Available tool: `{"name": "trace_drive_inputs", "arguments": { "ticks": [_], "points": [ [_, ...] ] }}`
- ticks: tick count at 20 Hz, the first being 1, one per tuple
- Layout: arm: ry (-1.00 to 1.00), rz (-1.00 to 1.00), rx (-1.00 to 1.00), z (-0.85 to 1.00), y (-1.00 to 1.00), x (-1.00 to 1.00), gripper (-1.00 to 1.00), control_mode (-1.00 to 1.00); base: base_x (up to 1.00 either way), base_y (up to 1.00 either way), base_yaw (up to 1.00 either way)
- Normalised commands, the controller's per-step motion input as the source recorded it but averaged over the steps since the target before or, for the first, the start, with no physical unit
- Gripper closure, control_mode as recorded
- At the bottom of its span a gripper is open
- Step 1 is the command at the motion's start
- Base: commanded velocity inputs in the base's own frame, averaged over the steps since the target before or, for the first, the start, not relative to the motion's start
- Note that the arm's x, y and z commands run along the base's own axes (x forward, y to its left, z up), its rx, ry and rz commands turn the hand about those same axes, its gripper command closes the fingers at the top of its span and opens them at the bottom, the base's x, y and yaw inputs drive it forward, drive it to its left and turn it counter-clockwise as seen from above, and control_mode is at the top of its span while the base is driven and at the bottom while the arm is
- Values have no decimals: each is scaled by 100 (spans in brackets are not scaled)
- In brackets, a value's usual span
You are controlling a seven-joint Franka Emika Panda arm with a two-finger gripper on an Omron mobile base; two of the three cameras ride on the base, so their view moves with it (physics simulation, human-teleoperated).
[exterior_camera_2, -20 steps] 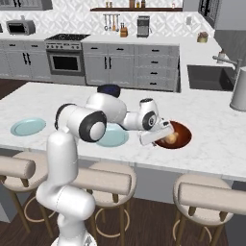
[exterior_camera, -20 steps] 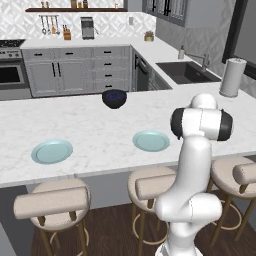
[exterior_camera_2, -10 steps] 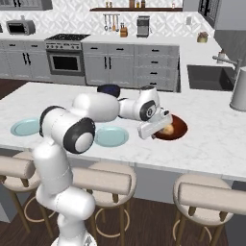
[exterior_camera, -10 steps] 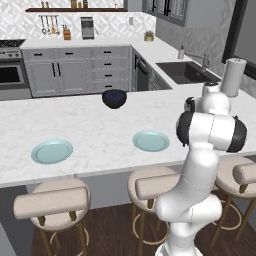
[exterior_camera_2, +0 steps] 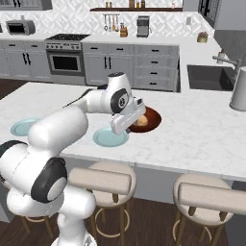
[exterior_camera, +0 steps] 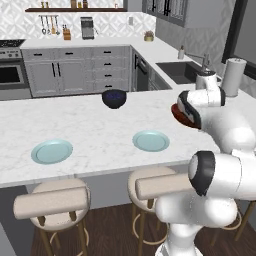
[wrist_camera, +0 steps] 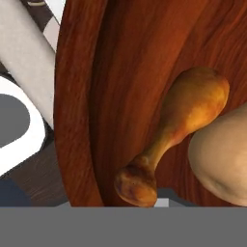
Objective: Pick the chicken drumstick and squash from their plates and place them in the bowl. Then put the bowl in the fridge.
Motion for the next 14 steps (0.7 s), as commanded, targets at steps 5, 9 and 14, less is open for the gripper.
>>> {"name": "trace_drive_inputs", "arguments": {
  "ticks": [5,9,14],
  "points": [
    [0,13,0,61,66,-89,100,-100,0,0,0],
    [0,6,0,34,44,-62,100,-100,0,0,0],
    [0,4,-4,10,25,-17,100,-100,0,0,0]
  ]
}}
